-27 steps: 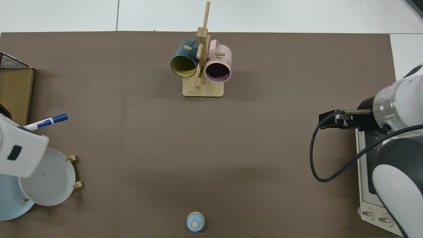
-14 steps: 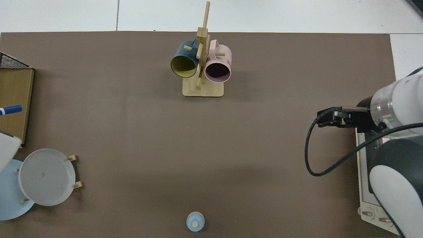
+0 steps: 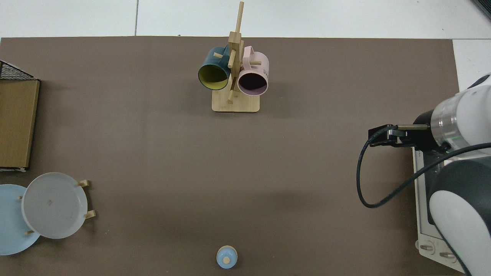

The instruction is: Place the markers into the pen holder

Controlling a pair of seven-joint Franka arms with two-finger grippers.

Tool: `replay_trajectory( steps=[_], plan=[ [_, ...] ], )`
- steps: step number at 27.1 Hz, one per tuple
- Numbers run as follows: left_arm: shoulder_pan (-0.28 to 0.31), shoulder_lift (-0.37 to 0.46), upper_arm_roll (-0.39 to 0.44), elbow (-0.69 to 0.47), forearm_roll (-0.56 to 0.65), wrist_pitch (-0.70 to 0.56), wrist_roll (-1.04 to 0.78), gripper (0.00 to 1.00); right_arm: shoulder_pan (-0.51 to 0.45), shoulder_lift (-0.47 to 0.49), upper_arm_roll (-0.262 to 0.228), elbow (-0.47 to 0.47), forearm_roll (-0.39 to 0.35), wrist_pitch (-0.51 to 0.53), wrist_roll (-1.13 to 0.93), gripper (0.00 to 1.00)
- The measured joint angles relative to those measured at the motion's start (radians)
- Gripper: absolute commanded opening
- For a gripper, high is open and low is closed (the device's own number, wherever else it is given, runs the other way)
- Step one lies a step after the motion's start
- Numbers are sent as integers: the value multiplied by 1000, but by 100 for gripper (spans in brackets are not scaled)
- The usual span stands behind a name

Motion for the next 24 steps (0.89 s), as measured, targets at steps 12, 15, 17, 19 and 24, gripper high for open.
replay_trajectory(
  steps=[12,15,17,19,24],
  plan=[
    [7,97,92,49,90,96,105,0,-6,3,-1,0,0,1,0,100],
    [33,116,98,50,95,126,129,0,-6,3,-1,0,0,1,0,100],
    [51,132,103,51,101,139,141,0,-6,3,-1,0,0,1,0,100],
    [68,150,107,51,112,153,145,0,-7,3,-1,0,0,1,0,100],
    [124,197,112,53,116,234,153,0,-7,3,-1,0,0,1,-1,100]
  ],
)
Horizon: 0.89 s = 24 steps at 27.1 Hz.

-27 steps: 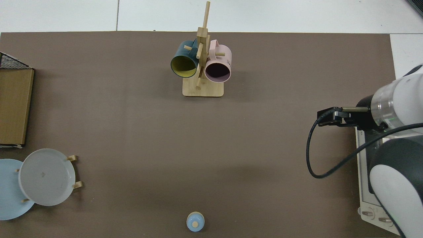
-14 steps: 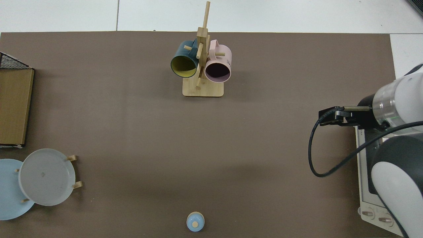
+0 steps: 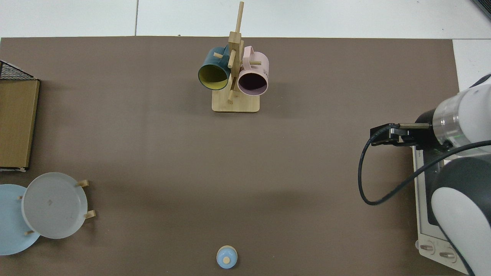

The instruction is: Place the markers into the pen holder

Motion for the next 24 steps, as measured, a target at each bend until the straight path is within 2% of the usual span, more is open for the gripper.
replay_trajectory(
  steps=[6,19,24],
  plan=[
    [68,29,3,2,-34,51,40,0,0,0,0,0,0,0,0,100],
    [85,40,4,3,-77,53,55,0,0,0,0,0,0,0,0,100],
    [116,68,3,3,-79,89,56,0,0,0,0,0,0,0,0,100]
  ],
)
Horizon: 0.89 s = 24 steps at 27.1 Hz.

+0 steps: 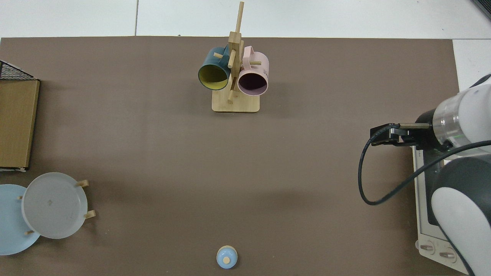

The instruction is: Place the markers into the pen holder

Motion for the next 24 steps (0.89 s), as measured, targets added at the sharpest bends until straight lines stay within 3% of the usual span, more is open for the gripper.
replay_trajectory(
  steps=[24],
  plan=[
    [48,37,0,-65,4,33,-40,0,0,0,0,0,0,0,0,100]
  ],
)
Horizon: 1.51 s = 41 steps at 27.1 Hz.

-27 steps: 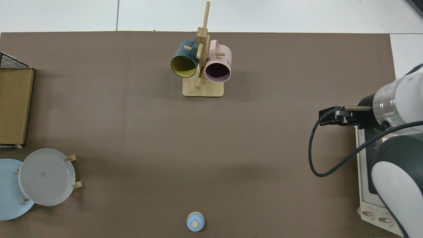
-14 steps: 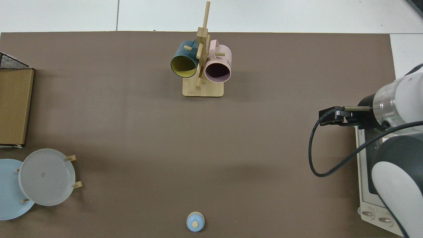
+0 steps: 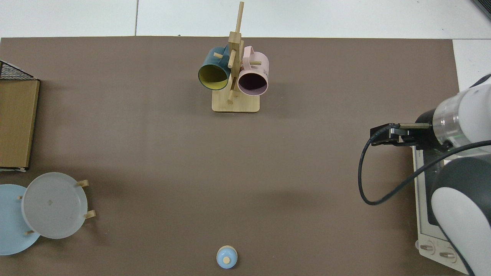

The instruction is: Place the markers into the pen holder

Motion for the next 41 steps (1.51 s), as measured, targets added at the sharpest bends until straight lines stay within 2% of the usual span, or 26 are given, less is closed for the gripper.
replay_trajectory(
  steps=[9,32,41],
  plan=[
    [20,1,0,-21,3,19,-14,0,0,0,0,0,0,0,0,100],
    [23,1,0,-56,2,20,-19,0,0,0,0,0,0,0,0,100],
    [23,-15,0,-105,2,20,-29,0,0,0,0,0,0,0,0,100]
  ],
)
